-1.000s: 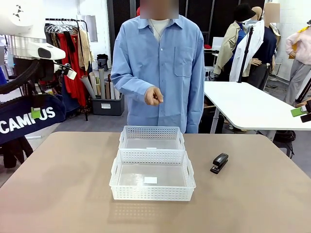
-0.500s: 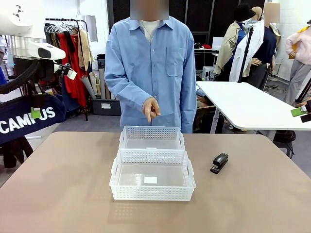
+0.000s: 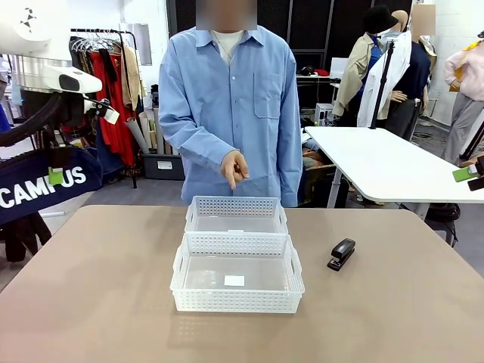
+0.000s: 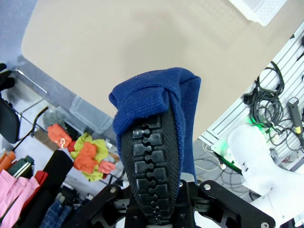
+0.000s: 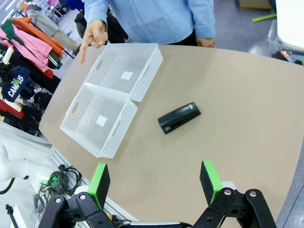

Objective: Distribute items into two baskets.
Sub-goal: Move the picked Pencil pouch towards the Organizing basket indicated by the person, stopping as directed.

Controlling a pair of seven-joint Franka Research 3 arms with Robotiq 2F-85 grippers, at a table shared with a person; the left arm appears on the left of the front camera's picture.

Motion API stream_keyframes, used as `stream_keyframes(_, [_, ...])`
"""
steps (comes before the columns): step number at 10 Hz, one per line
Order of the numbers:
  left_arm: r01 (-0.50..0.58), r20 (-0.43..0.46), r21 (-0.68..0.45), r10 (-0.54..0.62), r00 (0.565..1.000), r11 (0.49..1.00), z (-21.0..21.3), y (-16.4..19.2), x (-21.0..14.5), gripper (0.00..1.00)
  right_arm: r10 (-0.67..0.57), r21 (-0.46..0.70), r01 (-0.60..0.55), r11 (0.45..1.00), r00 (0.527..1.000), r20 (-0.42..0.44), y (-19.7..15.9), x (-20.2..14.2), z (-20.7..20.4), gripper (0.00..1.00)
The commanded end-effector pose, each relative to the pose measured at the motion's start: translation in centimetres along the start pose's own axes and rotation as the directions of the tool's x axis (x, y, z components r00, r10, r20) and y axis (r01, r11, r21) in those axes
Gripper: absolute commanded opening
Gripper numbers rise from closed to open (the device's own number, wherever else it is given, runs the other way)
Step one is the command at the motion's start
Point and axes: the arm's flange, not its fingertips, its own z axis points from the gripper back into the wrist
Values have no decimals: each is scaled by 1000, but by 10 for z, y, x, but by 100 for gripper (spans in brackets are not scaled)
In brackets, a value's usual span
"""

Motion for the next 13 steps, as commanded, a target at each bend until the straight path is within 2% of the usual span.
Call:
stream_keyframes(1, [-7, -3, -1, 7, 1000, 1000, 1, -1, -2, 0, 5, 24, -6, 1000, 1000, 26, -1, 2, 0, 100])
stream_keyframes(4, [0, 0, 0, 0, 1000, 1000, 0, 0, 0, 0, 5, 24, -6, 1000, 1000, 26, -1, 2, 0, 100])
stream_keyframes(6, [22, 32, 10, -23, 999, 1000, 5, 6, 11, 0, 5, 24, -6, 1000, 1000, 26, -1, 2, 0, 100])
stream_keyframes(7, [67, 64, 0, -67, 996, 998, 6, 3, 19, 0, 5, 24, -6, 1000, 1000, 26, -1, 2, 0, 100])
stream_keyframes(9, [131, 59, -10, -131, 990, 991, 8, -15, 31, 0, 5, 24, -6, 1000, 1000, 26, -1, 2, 0, 100])
stream_keyframes(12, [347, 53, -4, -346, 937, 938, 3, -55, 52, 0, 5, 24, -6, 1000, 1000, 26, -1, 2, 0, 100])
stream_keyframes(13, [386, 55, 4, -385, 921, 923, 0, -65, 56, 0, 5, 24, -6, 1000, 1000, 26, -1, 2, 0, 100])
